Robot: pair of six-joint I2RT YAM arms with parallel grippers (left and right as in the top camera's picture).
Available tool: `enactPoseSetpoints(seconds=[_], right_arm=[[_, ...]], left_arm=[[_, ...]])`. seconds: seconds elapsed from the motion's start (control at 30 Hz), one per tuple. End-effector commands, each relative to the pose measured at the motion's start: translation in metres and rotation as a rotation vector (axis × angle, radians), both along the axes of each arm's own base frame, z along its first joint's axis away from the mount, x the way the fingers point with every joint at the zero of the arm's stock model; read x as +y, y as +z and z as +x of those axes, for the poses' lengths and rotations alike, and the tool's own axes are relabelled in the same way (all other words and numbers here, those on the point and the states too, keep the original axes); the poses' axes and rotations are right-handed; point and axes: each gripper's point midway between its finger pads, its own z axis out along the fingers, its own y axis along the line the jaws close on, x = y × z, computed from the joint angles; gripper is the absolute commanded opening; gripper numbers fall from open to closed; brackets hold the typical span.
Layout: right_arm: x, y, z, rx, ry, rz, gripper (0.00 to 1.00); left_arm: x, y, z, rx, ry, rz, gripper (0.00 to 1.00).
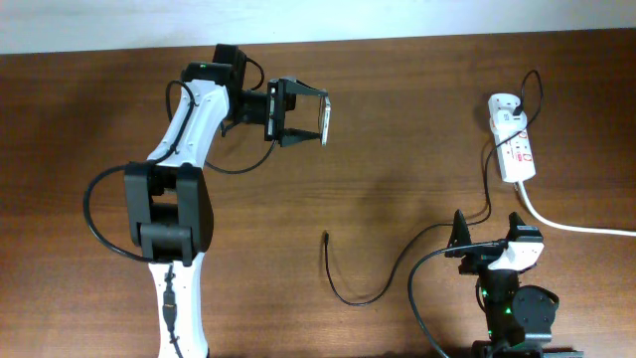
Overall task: Plug charger to phone and switch on socket
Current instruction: 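Raise the phone upright with the left gripper toward the center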
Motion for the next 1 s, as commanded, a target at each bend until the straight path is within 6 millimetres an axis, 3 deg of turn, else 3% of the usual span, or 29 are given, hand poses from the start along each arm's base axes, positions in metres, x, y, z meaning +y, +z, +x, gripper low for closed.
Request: enactPoseSetpoints(seconds=[0.0,0.27,0.4,0.63,0.77,0.97], right_arm=[[0.001,-0.003,0.000,0.005,0.001,0.003,0.99],[0.001,-0.003,0.000,0.005,0.001,0.003,0.99],[0.001,-0.003,0.000,0.005,0.001,0.003,0.99],[0.001,-0.003,0.000,0.005,0.001,0.003,0.99],[0.001,-0.003,0.000,0.004,0.001,0.003,0.99],[0.002,-0.002,0.000,0.002,0.005,0.004,0.99]], left_arm=[[0.001,0.016,0.002,-0.008,-0.004,-0.058,0.00],[0.001,0.016,0.002,-0.009,-0.004,-0.057,0.00],[0.002,-0.008,0.005,-0.061,0.010,0.075,0.00],[0.002,-0.018,0.020,-0.575,-0.025,0.075,0.00],[0.000,-0.013,0.044,-0.835,-0.012,0.067,0.00],[0.026,-0.007,0.060,-0.832,0.051,0.068,0.00]])
